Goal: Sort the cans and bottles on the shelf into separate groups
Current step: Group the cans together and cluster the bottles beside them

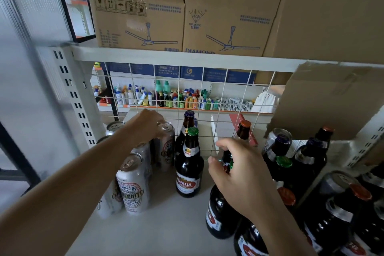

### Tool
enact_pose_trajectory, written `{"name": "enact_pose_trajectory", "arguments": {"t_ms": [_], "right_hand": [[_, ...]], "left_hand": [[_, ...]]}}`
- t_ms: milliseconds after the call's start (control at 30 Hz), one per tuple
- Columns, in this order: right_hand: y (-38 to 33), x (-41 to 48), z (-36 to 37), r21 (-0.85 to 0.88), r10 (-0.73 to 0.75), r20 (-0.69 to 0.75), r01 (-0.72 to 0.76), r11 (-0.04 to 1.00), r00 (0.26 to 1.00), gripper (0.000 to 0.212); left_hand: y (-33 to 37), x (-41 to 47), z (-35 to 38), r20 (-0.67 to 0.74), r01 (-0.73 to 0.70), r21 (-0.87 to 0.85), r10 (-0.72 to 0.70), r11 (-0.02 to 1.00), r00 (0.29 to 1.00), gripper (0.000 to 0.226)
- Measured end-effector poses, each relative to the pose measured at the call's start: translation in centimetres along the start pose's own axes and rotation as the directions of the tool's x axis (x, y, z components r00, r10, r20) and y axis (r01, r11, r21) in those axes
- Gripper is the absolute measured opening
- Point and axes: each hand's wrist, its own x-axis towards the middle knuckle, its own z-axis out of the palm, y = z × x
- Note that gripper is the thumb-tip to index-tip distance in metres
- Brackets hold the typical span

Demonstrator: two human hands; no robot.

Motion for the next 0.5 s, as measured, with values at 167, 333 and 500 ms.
{"name": "enact_pose_trajectory", "arguments": {"t_ms": [167, 333, 500], "right_hand": [[-0.1, 0.2, -0.4, -0.037, 0.002, 0.025, -0.001, 0.999, 1.000, 0.036], [-0.5, 0.4, -0.5, -0.073, 0.004, 0.076, 0.002, 0.997, 0.997, 0.039], [-0.4, 0.2, -1.2, -0.095, 0.003, 0.092, 0.005, 0.995, 0.996, 0.040]], "left_hand": [[1.9, -2.5, -1.5, -0.017, -0.029, 0.056, 0.030, 0.998, 0.999, 0.038], [5.2, -6.1, -1.6, 0.001, -0.107, 0.027, 0.107, 0.994, 0.994, 0.027], [7.2, -9.6, -1.2, -0.044, -0.214, -0.010, 0.213, 0.977, 0.976, 0.034]]}}
